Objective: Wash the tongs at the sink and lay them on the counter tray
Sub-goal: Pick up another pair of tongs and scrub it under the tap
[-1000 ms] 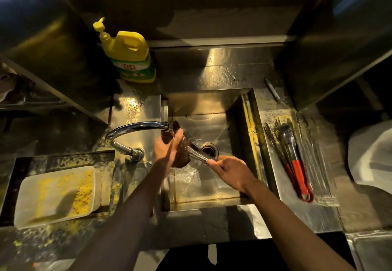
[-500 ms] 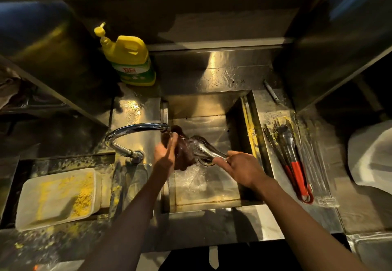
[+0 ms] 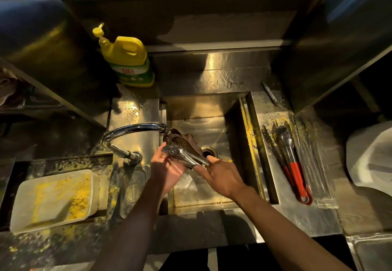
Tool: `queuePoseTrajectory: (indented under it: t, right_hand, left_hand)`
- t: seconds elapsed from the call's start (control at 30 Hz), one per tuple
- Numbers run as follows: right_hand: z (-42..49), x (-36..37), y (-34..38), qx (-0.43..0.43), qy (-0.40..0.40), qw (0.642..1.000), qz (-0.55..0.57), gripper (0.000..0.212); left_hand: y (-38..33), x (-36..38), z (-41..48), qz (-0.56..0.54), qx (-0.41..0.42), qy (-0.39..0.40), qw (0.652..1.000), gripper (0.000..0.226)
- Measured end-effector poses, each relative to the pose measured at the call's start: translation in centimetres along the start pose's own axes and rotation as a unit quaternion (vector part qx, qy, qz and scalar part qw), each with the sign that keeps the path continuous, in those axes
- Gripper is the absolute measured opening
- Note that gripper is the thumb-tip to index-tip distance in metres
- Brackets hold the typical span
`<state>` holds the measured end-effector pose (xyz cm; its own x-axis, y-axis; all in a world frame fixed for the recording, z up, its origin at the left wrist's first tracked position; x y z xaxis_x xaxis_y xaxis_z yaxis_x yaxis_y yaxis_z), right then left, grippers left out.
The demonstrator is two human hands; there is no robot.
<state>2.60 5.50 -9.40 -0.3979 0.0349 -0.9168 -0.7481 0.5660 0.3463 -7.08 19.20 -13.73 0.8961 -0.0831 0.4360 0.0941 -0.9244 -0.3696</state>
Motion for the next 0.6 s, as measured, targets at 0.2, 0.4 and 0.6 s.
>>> queuePoseTrajectory:
  t: [0.2, 0.4, 0.6]
  right_hand:
    - [0.0, 0.2, 1.4, 0.013, 0.008, 0.995, 0.094, 0.072]
    - [0.8, 0.6, 0.4, 0.073, 0.012, 0.979, 0.189, 0.080]
    - [1.3, 1.5, 1.7, 0.097, 0.024, 0.966, 0.239, 0.087]
  left_hand:
    - [1.1, 0.0, -0.4, 0.301, 0.116, -0.088, 0.943, 0.023]
    - [-1.6, 1.7, 1.2, 0.203, 0.219, -0.131, 0.945, 0.030]
    - [0.2, -1.3, 4.8, 0.180, 0.094, -0.094, 0.975, 0.048]
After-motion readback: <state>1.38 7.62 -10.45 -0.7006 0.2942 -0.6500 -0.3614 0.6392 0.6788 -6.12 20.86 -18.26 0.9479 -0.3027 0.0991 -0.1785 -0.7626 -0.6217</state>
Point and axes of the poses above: each hand's wrist, its own z-axis towards the middle knuckle, its own x-axis out of the palm, y = z × x, the point moved 5 cm from there along z, towards the middle knuckle, and after that the axes turned 13 degrees about -y, right-handed, at the moved point
